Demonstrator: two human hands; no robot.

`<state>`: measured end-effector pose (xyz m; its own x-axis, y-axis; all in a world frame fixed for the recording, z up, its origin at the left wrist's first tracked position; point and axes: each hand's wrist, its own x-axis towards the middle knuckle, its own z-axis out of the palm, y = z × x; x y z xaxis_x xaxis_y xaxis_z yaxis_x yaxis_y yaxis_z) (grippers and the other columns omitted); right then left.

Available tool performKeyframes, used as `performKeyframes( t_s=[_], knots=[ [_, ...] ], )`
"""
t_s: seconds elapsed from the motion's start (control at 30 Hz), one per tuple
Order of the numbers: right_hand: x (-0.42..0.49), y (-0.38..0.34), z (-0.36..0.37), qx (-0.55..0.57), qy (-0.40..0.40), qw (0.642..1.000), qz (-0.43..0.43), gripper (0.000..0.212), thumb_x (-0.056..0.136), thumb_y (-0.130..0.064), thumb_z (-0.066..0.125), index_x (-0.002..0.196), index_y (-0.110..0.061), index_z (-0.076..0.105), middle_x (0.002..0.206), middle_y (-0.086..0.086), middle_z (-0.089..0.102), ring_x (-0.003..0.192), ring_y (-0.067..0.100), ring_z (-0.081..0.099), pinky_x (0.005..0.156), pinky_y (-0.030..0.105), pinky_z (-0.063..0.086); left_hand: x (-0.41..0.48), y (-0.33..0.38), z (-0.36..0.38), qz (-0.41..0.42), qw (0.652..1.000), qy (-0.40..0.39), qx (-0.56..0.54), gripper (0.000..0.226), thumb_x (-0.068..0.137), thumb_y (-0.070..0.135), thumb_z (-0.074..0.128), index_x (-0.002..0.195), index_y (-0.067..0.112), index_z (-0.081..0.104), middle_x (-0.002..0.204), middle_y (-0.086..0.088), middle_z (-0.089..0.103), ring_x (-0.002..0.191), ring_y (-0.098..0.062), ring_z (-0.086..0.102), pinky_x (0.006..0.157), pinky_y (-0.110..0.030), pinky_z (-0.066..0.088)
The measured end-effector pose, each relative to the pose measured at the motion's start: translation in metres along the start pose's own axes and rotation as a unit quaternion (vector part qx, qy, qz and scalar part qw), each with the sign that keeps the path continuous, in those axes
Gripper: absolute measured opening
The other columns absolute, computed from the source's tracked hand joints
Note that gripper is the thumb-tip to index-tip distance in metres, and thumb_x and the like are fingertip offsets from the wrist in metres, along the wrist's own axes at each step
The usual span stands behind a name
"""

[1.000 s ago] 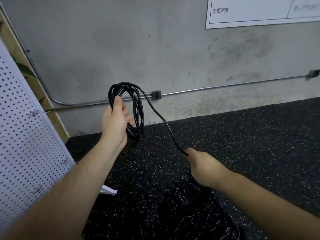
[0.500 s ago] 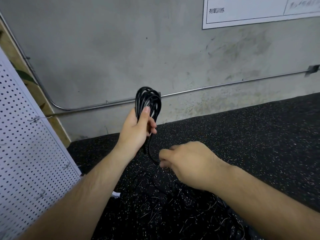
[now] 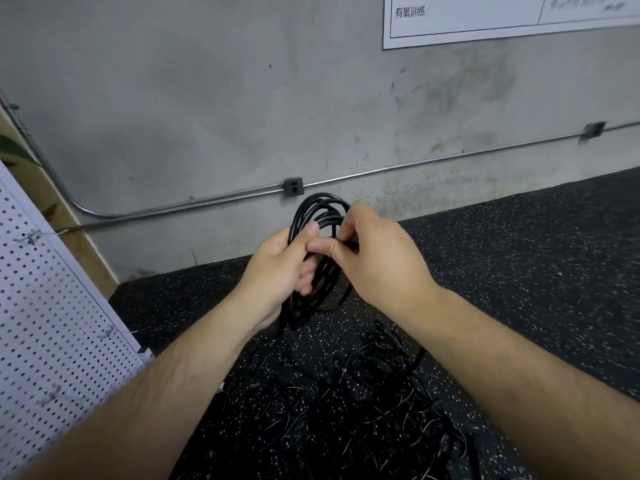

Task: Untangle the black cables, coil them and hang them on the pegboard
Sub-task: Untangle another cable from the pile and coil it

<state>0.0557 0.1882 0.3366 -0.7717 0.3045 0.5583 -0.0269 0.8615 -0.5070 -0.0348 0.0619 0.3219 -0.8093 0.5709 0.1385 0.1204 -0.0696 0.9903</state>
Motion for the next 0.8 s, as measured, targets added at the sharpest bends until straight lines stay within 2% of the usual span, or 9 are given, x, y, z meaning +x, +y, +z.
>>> performKeyframes(
  t_s=[0.1, 0.2, 0.3, 0.4, 0.5, 0.63, 0.7, 0.8],
  knots=[
    [0.002, 0.017, -0.009, 0.058, -0.016, 0.998, 0.006, 0.034, 0.093, -0.055, 0.060, 0.098, -0.022, 0.052, 0.070, -0.007, 0.058, 0.057, 0.008, 0.052, 0.052, 0.026, 0.042, 0.004, 0.011, -0.007, -0.018, 0.992, 0.021, -0.125, 0.027, 0.103, 0.036, 0.054, 0.085, 0.018, 0.048, 0.051, 0.008, 0.025, 0.040, -0.006, 0.023, 0.039, -0.018, 0.024],
    [-0.003, 0.045, -0.015, 0.126, -0.082, 0.987, 0.054, 0.024, 0.102, -0.048, 0.048, 0.101, -0.025, 0.056, 0.076, -0.002, 0.063, 0.063, 0.013, 0.058, 0.063, 0.040, 0.055, 0.015, 0.021, -0.031, -0.017, 0.975, 0.052, -0.216, 0.027, 0.103, 0.037, 0.052, 0.083, 0.020, 0.048, 0.048, 0.011, 0.028, 0.038, -0.003, 0.024, 0.036, -0.015, 0.025],
    [-0.015, 0.072, -0.008, 0.164, -0.152, 0.970, 0.100, 0.020, 0.105, -0.041, 0.044, 0.102, -0.028, 0.058, 0.071, -0.004, 0.056, 0.063, 0.011, 0.058, 0.070, 0.043, 0.059, 0.022, 0.026, -0.054, -0.006, 0.954, 0.094, -0.283, 0.031, 0.104, 0.039, 0.051, 0.078, 0.023, 0.044, 0.046, 0.012, 0.029, 0.036, -0.001, 0.024, 0.034, -0.015, 0.026],
    [-0.019, 0.078, 0.002, 0.169, -0.125, 0.971, 0.113, 0.020, 0.107, -0.036, 0.043, 0.101, -0.029, 0.060, 0.068, -0.007, 0.053, 0.060, 0.010, 0.050, 0.061, 0.039, 0.048, 0.023, 0.022, -0.058, 0.004, 0.961, 0.121, -0.250, 0.029, 0.104, 0.038, 0.052, 0.081, 0.022, 0.044, 0.050, 0.009, 0.031, 0.038, -0.004, 0.026, 0.037, -0.017, 0.026],
    [-0.017, 0.066, 0.010, 0.178, -0.059, 0.975, 0.122, 0.021, 0.108, -0.032, 0.042, 0.105, -0.024, 0.061, 0.071, -0.008, 0.055, 0.054, 0.001, 0.046, 0.055, 0.026, 0.039, 0.021, 0.013, -0.046, -0.004, 0.972, 0.112, -0.206, 0.034, 0.105, 0.043, 0.049, 0.081, 0.019, 0.044, 0.052, 0.007, 0.034, 0.040, -0.006, 0.027, 0.039, -0.019, 0.028],
    [-0.016, 0.044, 0.020, 0.141, -0.052, 0.981, 0.122, 0.017, 0.107, -0.033, 0.044, 0.118, -0.021, 0.050, 0.076, -0.004, 0.061, 0.053, 0.002, 0.050, 0.051, 0.020, 0.038, 0.015, 0.011, -0.030, -0.018, 0.978, 0.113, -0.174, 0.053, 0.093, 0.069, 0.042, 0.084, 0.017, 0.048, 0.053, 0.007, 0.030, 0.044, -0.008, 0.025, 0.042, -0.022, 0.028],
    [-0.016, 0.035, 0.023, 0.123, -0.038, 0.985, 0.116, 0.015, 0.107, -0.033, 0.045, 0.114, -0.020, 0.049, 0.075, -0.006, 0.060, 0.053, 0.003, 0.050, 0.049, 0.018, 0.037, 0.012, 0.010, -0.022, -0.020, 0.978, 0.102, -0.180, 0.062, 0.079, 0.079, 0.043, 0.084, 0.017, 0.049, 0.054, 0.007, 0.027, 0.044, -0.008, 0.023, 0.042, -0.021, 0.027],
    [-0.017, 0.025, 0.027, 0.101, -0.024, 0.990, 0.098, 0.011, 0.106, -0.030, 0.048, 0.099, -0.021, 0.050, 0.068, -0.005, 0.060, 0.050, 0.006, 0.048, 0.045, 0.020, 0.035, 0.007, 0.010, -0.015, -0.020, 0.981, 0.084, -0.173, 0.064, 0.073, 0.080, 0.048, 0.085, 0.017, 0.050, 0.055, 0.007, 0.028, 0.045, -0.008, 0.023, 0.040, -0.021, 0.028]
  ],
)
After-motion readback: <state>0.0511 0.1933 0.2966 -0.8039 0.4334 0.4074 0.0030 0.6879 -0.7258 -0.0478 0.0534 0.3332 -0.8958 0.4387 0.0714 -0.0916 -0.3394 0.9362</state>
